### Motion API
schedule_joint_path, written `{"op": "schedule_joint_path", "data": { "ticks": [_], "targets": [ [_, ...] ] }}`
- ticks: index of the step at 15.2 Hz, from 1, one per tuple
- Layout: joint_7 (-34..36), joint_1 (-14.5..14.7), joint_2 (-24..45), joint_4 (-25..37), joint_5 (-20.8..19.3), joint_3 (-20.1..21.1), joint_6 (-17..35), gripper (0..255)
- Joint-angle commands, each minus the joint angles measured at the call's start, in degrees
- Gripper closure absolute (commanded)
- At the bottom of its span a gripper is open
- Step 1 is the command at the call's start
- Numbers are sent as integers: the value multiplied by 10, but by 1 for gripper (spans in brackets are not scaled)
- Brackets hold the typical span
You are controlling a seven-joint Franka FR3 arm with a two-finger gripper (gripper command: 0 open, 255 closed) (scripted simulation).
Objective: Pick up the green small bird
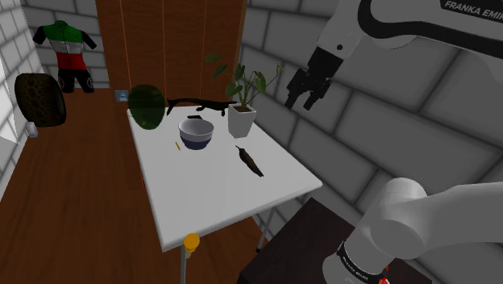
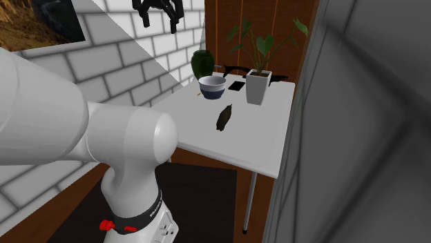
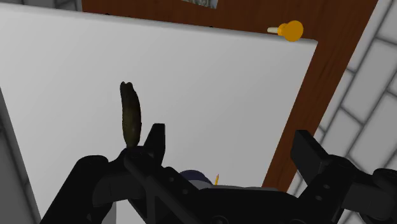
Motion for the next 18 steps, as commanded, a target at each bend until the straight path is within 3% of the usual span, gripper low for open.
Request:
{"op": "schedule_joint_path", "data": {
  "ticks": [1, 10, 18],
  "targets": [
    [0, 0, 0, 0, 0, 0, 0, 0],
    [-36, -15, 98, -73, -22, -20, 167, 0],
    [-66, -25, 233, -86, -32, -42, 313, 0]
  ]
}}
